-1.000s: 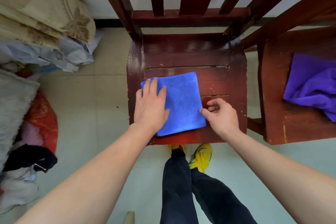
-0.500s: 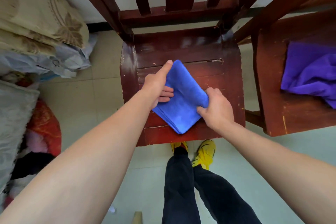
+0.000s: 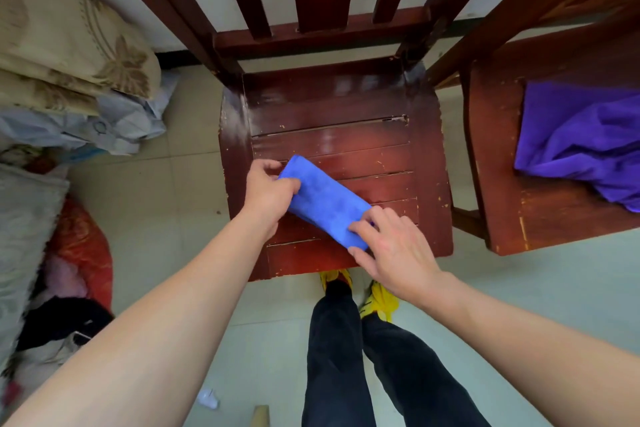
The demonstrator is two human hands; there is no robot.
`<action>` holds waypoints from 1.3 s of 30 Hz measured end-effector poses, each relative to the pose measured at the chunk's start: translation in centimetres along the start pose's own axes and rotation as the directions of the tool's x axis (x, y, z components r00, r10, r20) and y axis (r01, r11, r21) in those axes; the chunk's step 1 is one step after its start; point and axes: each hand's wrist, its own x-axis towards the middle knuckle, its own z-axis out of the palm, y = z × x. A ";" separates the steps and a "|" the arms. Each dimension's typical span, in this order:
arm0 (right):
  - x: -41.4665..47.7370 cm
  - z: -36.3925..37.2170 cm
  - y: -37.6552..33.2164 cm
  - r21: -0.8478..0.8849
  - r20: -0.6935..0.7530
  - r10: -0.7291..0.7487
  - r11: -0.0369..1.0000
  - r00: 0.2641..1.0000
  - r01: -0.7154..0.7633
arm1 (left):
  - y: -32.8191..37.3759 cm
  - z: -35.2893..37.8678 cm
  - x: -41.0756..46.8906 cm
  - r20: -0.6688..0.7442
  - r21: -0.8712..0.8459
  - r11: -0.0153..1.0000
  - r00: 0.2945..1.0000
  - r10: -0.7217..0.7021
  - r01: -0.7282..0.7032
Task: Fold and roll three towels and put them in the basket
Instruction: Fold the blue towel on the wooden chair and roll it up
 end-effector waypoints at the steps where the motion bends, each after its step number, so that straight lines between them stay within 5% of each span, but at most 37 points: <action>1: 0.1 0.3 -0.3 0.017 0.033 0.006 1.000 0.999 -0.006 | -0.4 -0.4 -0.2 -0.048 0.183 0.976 0.991 0.124 -0.114; 2: 0.3 0.6 -0.6 0.039 0.074 0.015 0.999 0.997 -0.018 | -0.7 -0.8 -0.3 -0.060 0.428 0.866 0.948 0.312 -0.258; 4: 1.2 1.0 -1.0 0.089 0.143 0.046 0.994 0.989 -0.059 | -1.4 -1.2 -0.3 0.140 0.767 0.381 0.714 0.686 -0.517; 6: 2.1 1.1 -1.2 0.132 0.198 0.060 0.987 0.978 -0.087 | -1.6 -1.1 -0.1 0.414 0.770 0.031 0.536 0.736 -0.637; 8: 2.7 1.1 -1.1 0.160 0.219 0.068 0.982 0.973 -0.104 | -1.6 -1.0 0.2 0.563 0.724 -0.042 0.555 0.612 -0.688; 12: 3.7 1.3 -1.1 0.127 0.283 0.105 0.981 0.953 -0.146 | -2.2 -1.2 1.5 0.570 0.739 0.033 0.650 0.503 -0.673; 19: 5.3 0.5 -1.2 0.100 0.401 0.140 0.976 0.905 -0.195 | -1.8 -1.9 2.6 0.580 0.638 0.272 0.681 0.447 -0.721; 26: 7.9 -1.9 -3.3 0.158 0.276 0.061 0.981 0.959 -0.108 | -1.9 -4.0 3.0 0.287 0.594 0.587 0.827 0.484 -0.550; 35: 9.6 0.0 -3.2 0.179 0.396 0.155 0.954 0.905 -0.242 | -1.0 -4.7 5.0 0.373 0.625 0.593 0.862 0.344 -0.507; 39: 6.9 -0.9 -2.6 0.294 0.195 0.246 0.909 0.949 -0.296 | 0.9 -4.7 4.1 0.404 0.683 0.503 0.847 0.344 -0.530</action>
